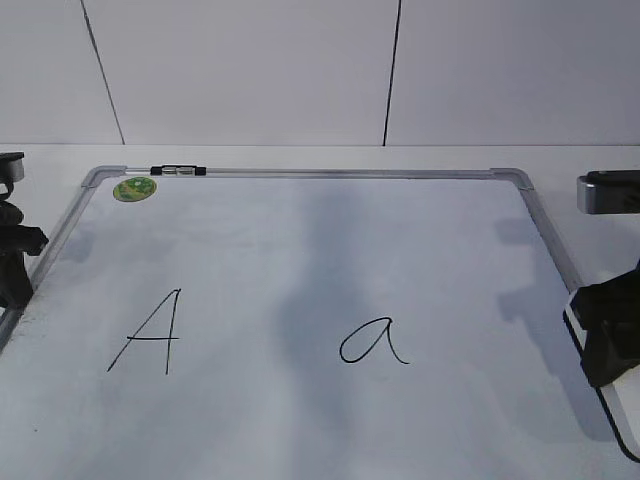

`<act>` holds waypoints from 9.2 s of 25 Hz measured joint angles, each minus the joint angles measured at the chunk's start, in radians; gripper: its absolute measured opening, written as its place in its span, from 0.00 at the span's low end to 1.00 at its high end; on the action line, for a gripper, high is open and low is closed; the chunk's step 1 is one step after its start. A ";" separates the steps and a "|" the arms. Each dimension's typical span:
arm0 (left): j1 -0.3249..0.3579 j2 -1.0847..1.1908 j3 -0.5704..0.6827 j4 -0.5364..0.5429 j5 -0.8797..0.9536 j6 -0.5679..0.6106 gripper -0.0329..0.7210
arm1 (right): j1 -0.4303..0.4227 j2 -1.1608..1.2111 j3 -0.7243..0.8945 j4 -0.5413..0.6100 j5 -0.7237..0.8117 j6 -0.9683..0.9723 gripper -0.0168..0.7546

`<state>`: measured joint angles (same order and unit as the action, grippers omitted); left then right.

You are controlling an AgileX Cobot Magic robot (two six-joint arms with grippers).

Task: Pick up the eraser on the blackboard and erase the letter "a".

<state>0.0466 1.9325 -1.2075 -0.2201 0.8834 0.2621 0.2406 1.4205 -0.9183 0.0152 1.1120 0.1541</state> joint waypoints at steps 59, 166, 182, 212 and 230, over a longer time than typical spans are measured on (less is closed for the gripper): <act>0.001 0.012 -0.010 -0.015 0.018 -0.005 0.11 | 0.442 0.666 -0.649 -0.015 0.097 -0.102 0.76; 0.001 0.014 -0.012 -0.025 0.020 -0.005 0.11 | -0.086 0.500 -0.468 -0.077 -0.003 0.023 0.76; 0.001 0.014 -0.012 -0.025 0.020 -0.005 0.11 | -0.086 0.532 -0.545 -0.088 0.013 0.023 0.86; 0.001 -0.220 -0.338 0.007 0.340 -0.083 0.54 | -0.071 0.240 -0.706 -0.049 0.123 -0.054 0.86; 0.001 -0.734 0.079 -0.022 0.353 -0.110 0.53 | -0.069 -0.194 -0.227 -0.038 0.127 -0.084 0.82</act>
<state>0.0480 1.1985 -1.1288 -0.2416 1.2367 0.1517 0.1718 1.2263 -1.1457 -0.0230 1.2393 0.0700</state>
